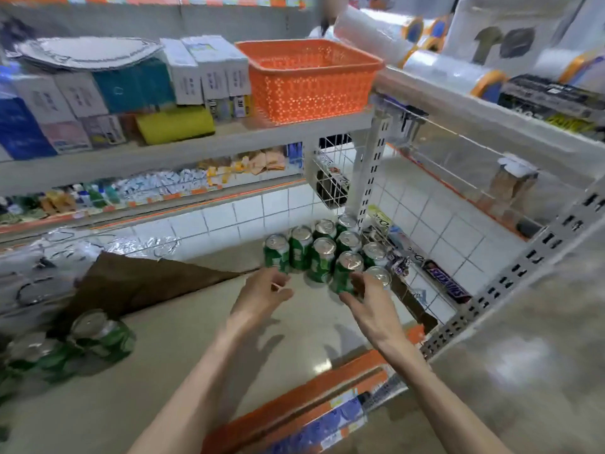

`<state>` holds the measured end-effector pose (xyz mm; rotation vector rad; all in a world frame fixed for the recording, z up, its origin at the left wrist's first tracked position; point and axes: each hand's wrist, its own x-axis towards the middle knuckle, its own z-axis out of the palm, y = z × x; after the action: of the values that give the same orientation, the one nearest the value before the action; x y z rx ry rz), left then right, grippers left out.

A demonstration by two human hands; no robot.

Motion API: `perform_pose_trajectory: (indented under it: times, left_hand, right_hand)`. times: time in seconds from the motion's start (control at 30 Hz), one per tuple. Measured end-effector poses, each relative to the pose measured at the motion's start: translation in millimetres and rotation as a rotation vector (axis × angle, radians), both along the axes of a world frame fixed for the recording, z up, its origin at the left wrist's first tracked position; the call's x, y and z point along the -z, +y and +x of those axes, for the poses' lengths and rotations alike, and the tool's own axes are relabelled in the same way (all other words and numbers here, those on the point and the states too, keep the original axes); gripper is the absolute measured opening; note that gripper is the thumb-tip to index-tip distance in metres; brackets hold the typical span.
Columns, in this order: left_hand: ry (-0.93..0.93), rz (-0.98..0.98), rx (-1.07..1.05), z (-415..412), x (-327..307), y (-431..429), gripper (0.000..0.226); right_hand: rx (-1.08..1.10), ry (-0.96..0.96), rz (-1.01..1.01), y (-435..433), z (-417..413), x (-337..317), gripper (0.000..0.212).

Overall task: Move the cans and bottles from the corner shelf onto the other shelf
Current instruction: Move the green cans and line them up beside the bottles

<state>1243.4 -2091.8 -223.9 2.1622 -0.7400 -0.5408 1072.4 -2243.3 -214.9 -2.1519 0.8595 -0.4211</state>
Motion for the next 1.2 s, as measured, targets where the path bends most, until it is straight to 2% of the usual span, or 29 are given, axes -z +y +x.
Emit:
perform_pose_trajectory:
  times: [0.17,0.23,0.33,0.47,0.6,0.67,0.9,1.03,1.2]
  left_hand:
    - [0.026,-0.026,0.005,-39.9,4.1,-63.2,0.029]
    - [0.019,-0.026,0.018,-51.0,0.4,-81.8,0.035]
    - [-0.006,0.01,0.037,-56.3,0.5,-103.7,0.057]
    - [-0.058,0.05,0.104,-59.2,2.2,-124.8,0.063]
    - [-0.075,0.132,0.099,-56.4,5.6,-141.8,0.075]
    - [-0.079,0.139,0.08,-53.8,11.7,-145.7,0.073]
    - [-0.04,-0.062,-0.053,-57.6,30.3,-146.0,0.048]
    - [-0.028,-0.061,-0.047,-56.4,34.1,-143.1,0.047]
    - [-0.008,-0.049,-0.062,-59.8,30.4,-133.7,0.056]
  right_hand:
    - [0.038,-0.064,-0.09,-63.2,-41.5,7.5,0.022]
    - [0.038,-0.013,-0.073,-78.7,-45.3,14.8,0.038]
    - [0.013,0.052,-0.076,-90.4,-42.0,22.3,0.053]
    - [-0.029,0.114,-0.046,-93.7,-31.4,29.6,0.054]
    - [-0.056,0.12,-0.005,-93.2,-23.7,42.1,0.065]
    - [-0.05,0.12,0.001,-92.5,-21.0,41.3,0.068]
    - [-0.045,0.071,0.055,-93.5,-16.5,42.7,0.066]
    - [-0.062,0.014,0.078,-97.5,-20.5,49.1,0.064]
    - [-0.093,-0.001,0.068,-101.0,-23.1,41.7,0.064]
